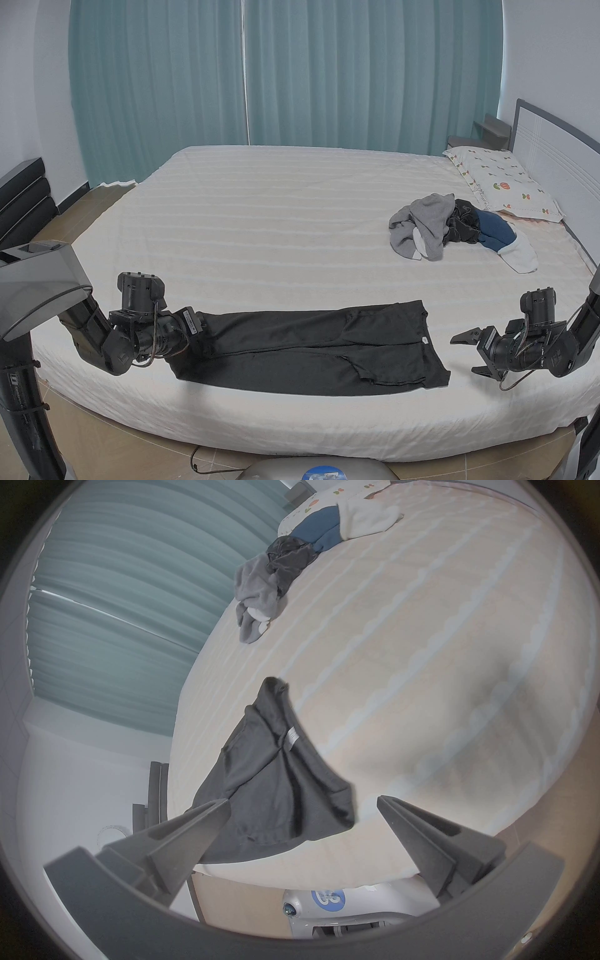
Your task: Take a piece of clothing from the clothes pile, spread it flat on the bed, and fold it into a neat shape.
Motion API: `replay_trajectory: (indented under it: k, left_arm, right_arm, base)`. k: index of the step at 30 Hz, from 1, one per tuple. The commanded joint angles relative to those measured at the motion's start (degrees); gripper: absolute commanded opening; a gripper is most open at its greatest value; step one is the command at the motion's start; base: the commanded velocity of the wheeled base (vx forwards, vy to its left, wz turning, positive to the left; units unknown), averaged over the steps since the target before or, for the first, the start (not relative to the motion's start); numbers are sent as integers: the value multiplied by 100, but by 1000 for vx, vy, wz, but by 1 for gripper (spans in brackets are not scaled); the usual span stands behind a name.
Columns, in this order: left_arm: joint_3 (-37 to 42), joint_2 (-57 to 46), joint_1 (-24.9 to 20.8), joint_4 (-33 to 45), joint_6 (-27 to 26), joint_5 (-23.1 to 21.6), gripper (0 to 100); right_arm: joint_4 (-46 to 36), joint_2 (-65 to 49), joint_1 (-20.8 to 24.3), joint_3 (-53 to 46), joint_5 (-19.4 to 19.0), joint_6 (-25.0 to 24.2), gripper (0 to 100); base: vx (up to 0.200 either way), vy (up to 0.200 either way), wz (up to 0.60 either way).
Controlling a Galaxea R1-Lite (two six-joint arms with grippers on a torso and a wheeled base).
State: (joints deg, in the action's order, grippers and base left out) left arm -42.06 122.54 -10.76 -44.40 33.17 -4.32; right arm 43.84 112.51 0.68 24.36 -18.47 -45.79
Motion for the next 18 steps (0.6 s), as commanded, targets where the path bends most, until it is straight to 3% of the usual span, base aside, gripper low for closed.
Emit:
replay_trajectory:
  k: [1, 9, 18]
  left_arm:
    - [-602, -459, -303, 731, 225, 133, 0]
    - [-1542, -494, -796, 2005, 427, 414, 0]
    - [-2465, -362, -1244, 2963, 585, 414, 0]
  right_arm:
    - [2, -18, 2, -1, 1, 0, 100]
    - [2, -36, 2, -10, 1, 0, 100]
    - [2, -27, 2, -19, 1, 0, 100]
  base:
    - [0, -200, 0]
    - [0, -200, 0]
    - [0, -200, 0]
